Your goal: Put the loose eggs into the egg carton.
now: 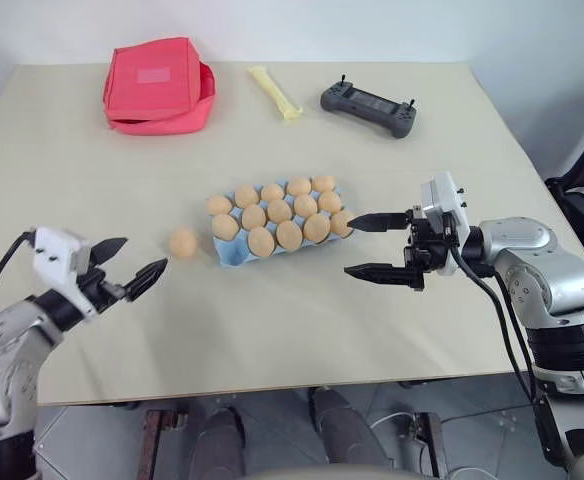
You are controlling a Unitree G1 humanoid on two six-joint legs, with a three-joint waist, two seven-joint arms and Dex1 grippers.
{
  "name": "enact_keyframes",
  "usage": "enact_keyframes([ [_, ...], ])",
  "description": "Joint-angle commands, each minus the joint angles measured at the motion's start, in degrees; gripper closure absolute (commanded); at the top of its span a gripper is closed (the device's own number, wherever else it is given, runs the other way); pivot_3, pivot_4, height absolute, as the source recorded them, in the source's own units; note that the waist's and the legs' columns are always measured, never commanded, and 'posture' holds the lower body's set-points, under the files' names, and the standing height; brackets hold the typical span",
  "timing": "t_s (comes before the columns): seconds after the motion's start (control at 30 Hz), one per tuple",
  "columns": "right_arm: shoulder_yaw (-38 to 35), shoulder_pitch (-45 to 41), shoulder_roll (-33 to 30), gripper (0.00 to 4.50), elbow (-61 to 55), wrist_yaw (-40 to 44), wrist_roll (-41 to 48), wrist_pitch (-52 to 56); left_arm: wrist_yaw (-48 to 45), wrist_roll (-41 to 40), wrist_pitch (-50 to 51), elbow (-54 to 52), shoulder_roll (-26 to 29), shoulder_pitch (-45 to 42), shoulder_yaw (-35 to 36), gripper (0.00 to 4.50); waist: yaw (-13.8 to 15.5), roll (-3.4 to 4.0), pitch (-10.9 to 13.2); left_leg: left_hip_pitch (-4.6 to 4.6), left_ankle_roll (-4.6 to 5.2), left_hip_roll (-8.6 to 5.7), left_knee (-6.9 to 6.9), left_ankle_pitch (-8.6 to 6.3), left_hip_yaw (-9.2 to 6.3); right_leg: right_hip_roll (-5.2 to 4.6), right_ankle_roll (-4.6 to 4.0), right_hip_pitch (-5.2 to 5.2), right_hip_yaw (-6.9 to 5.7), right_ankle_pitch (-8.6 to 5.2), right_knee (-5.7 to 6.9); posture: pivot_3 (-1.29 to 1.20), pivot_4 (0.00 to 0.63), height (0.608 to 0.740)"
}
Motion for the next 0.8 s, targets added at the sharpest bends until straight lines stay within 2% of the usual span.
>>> enact_keyframes([
  [0.03,-2.00,0.49,-0.79,0.00,-2.69,-0.17,1.19,-0.35,-1.76,2.50,-3.26,5.52,1.25,-5.05,-3.75,0.02,-0.23,0.00,0.00,0.00,0.00,0.00,-0.02,0.00,0.00,0.01,0.18,-0.02,0.00,0.10,0.01,0.00,0.150,0.740],
  [0.1,-2.35,1.17,-1.07,0.00,-3.24,-0.49,1.16,-0.33,-2.79,4.11,-4.92,9.45,1.25,-8.23,-6.37,0.02,-0.16,0.00,0.00,0.00,0.00,0.01,-0.10,0.00,-0.01,0.02,0.81,-0.04,-0.02,0.43,0.02,0.00,0.150,0.740],
  [0.37,-3.52,2.73,-1.74,0.00,-5.13,-2.23,1.39,0.45,-5.17,9.37,-8.72,22.33,0.03,-15.70,-14.28,0.02,0.21,0.01,0.00,-0.03,-0.03,0.01,-0.14,-0.03,0.00,0.02,0.81,-0.07,-0.02,0.42,0.00,0.00,0.150,0.740],
  [0.47,-3.74,2.92,-1.81,0.00,-5.45,-2.63,1.41,0.68,-4.11,11.56,-8.90,25.46,-0.16,-17.35,-15.95,0.62,0.33,0.01,0.00,-0.02,-0.03,0.00,-0.10,-0.03,-0.02,0.02,0.81,-0.06,-0.02,0.43,0.05,0.00,0.150,0.740],
  [0.67,-4.12,3.59,-2.24,0.00,-6.17,-3.05,1.60,0.94,-4.15,11.26,-11.04,26.76,-1.11,-19.09,-14.86,2.41,0.39,0.01,0.00,-0.01,-0.02,0.00,-0.02,-0.01,-0.01,0.02,0.86,-0.03,-0.01,0.46,0.08,0.00,0.150,0.740],
  [0.8,-4.76,4.56,-2.83,0.00,-7.23,-3.53,2.00,1.37,-6.85,7.36,-10.04,19.82,-0.38,-18.25,-12.69,2.49,0.47,0.01,0.00,-0.04,-0.02,0.00,-0.06,-0.01,-0.02,0.02,0.86,-0.04,-0.01,0.46,0.07,0.00,0.150,0.740],
])
